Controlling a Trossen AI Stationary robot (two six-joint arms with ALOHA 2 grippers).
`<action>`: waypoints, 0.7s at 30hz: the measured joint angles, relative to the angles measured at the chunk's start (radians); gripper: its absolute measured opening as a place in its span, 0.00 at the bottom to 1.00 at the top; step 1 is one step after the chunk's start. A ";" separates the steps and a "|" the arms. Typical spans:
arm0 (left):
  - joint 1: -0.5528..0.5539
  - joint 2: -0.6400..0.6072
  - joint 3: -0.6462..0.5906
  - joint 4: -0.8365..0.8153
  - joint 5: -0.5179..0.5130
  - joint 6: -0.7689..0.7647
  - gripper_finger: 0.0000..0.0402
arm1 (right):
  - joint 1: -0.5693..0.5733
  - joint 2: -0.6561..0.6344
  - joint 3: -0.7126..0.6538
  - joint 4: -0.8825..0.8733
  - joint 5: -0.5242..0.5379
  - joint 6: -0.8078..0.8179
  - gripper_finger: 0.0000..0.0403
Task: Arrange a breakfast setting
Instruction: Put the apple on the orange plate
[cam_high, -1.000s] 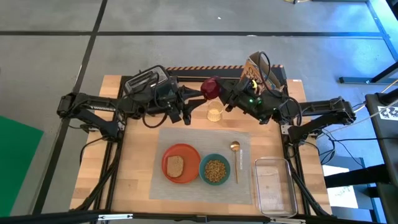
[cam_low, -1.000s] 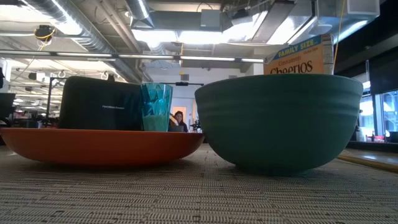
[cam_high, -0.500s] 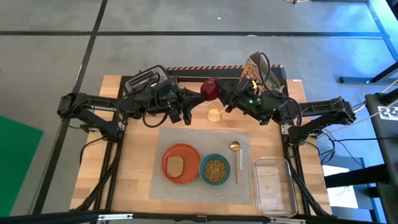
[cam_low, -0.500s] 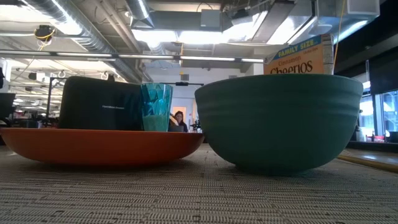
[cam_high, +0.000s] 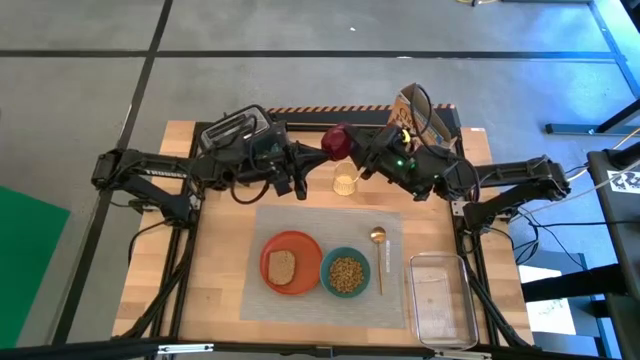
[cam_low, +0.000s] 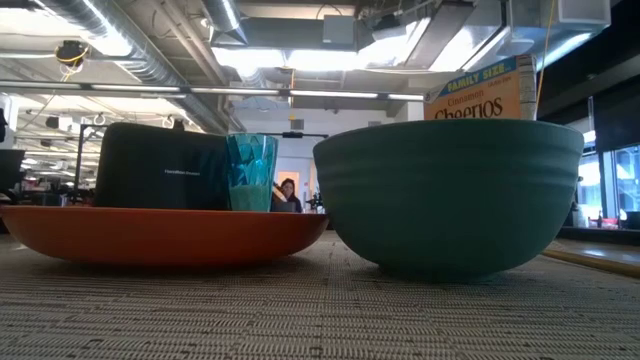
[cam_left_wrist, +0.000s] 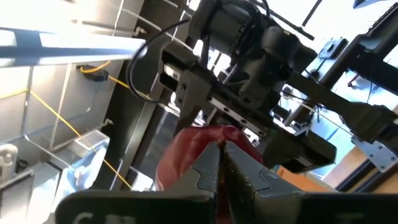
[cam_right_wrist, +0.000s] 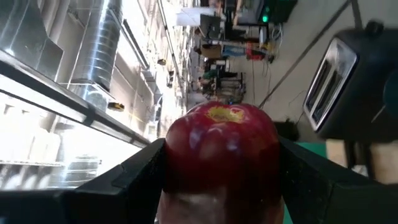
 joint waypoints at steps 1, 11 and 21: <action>-0.003 0.000 0.000 -0.003 -0.012 -0.005 0.02 | 0.000 -0.003 0.000 0.000 0.005 -0.034 0.63; -0.040 -0.004 0.000 -0.008 -0.130 -0.130 0.02 | 0.000 -0.022 -0.001 -0.009 0.009 -0.305 0.76; -0.094 -0.038 -0.001 -0.010 -0.249 -0.132 0.02 | 0.001 -0.071 -0.002 0.006 -0.007 -0.366 0.91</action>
